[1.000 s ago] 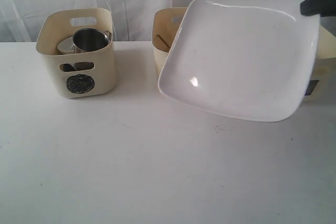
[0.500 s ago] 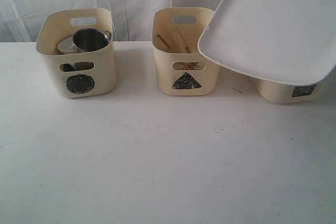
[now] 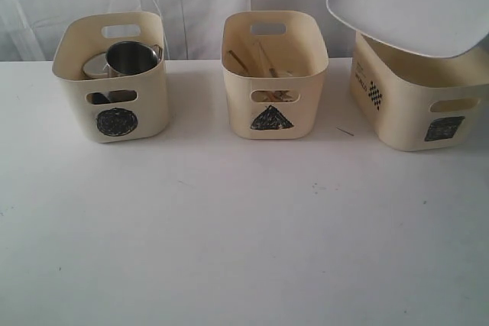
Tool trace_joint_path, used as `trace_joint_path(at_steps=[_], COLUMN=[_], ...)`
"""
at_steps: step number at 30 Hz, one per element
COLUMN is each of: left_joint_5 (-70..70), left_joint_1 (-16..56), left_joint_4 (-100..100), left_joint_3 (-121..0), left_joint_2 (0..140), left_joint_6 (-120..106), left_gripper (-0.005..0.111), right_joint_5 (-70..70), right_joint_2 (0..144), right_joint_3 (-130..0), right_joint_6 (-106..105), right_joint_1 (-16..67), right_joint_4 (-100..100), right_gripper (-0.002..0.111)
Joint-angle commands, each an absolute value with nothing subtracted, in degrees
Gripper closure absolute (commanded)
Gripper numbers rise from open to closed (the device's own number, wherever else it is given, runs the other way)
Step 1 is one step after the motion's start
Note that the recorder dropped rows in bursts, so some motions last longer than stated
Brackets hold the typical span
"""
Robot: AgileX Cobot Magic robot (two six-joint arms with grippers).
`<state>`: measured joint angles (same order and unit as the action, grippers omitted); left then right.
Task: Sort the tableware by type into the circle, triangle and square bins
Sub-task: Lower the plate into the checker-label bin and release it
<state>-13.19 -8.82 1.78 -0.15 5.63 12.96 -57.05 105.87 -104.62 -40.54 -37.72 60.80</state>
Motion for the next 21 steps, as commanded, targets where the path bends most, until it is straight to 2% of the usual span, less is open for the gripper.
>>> trace_joint_path(at_steps=[1,11,17,21], left_joint_5=[-13.25,-13.25,-13.25,-13.25], left_joint_1=[-8.42,-8.42,-8.42,-8.42], left_joint_4=[2.09,2.09,2.09,2.09], left_joint_3=[0.0,0.0,0.0,0.0], left_joint_2=[5.33,5.33,5.33,5.33], left_joint_6=[13.02,13.02,13.02,13.02], left_gripper=[0.107,0.107,0.107,0.107], right_joint_5=[-49.33,-44.37,-35.39,-35.0], right_joint_2=[106.83,107.54,111.7,113.75], right_joint_3=[-106.23,-106.23,-106.23,-106.23], right_joint_6=[-40.08,-43.69,-43.9,-44.99], right_joint_1=[-38.36,-38.36,-36.1,-34.58], right_joint_4=[64.38,48.2,47.91,47.91], right_gripper=[0.108,0.108,0.108,0.108])
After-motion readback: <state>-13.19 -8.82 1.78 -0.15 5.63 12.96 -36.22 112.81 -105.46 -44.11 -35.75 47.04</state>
